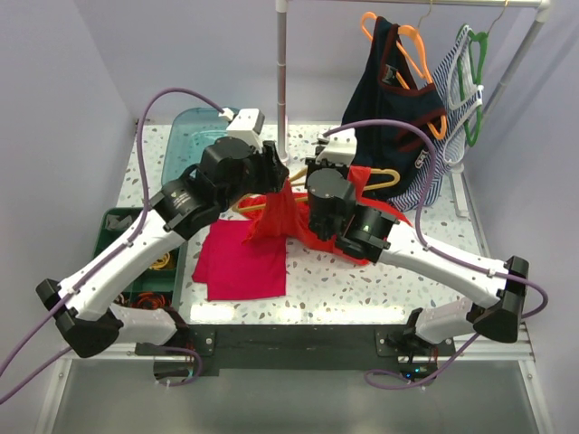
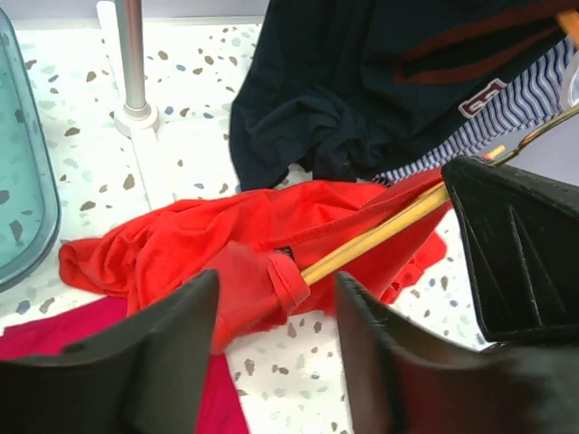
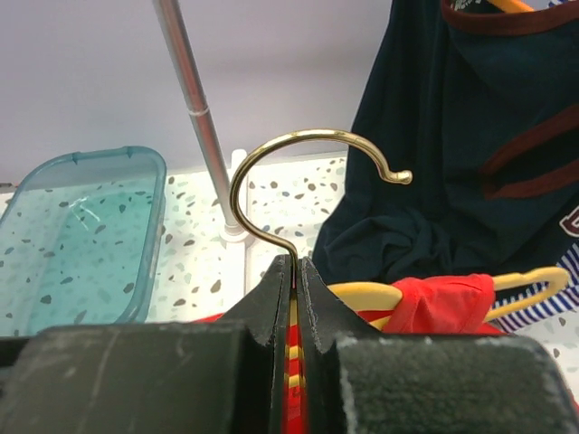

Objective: Place the tank top on the hanger

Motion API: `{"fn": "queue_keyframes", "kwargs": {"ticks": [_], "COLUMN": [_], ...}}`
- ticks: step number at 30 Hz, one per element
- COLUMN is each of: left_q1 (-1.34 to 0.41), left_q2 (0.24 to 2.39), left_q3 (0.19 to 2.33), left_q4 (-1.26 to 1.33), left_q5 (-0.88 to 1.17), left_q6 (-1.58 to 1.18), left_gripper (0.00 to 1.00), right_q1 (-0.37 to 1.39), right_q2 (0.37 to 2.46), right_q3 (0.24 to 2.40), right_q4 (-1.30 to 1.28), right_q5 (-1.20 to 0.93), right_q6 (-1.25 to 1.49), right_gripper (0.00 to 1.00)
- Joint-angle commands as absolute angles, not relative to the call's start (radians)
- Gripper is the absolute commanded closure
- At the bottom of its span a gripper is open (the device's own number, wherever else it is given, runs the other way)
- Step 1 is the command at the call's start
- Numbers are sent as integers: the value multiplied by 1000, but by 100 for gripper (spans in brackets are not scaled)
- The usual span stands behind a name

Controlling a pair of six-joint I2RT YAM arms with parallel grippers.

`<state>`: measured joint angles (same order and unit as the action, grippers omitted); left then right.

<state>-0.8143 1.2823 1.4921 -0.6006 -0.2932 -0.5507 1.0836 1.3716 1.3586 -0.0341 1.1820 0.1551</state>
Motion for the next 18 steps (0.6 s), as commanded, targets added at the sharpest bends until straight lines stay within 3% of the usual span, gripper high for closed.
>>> {"fn": "queue_keyframes", "kwargs": {"ticks": [1, 18], "left_q1": [-773, -756], "left_q2": [1212, 1132], "left_q3": [1561, 1470], "left_q4": [-551, -607], "left_q5": [-223, 147], "left_q6": [-391, 104], "left_gripper": [30, 18], "right_q1": [1086, 1085], "right_q2": [1328, 1246], "right_q3": [1465, 1508], "right_q4": [-34, -299], "right_q5": [1151, 901], "right_q6": [143, 221], "right_gripper": [100, 100]}}
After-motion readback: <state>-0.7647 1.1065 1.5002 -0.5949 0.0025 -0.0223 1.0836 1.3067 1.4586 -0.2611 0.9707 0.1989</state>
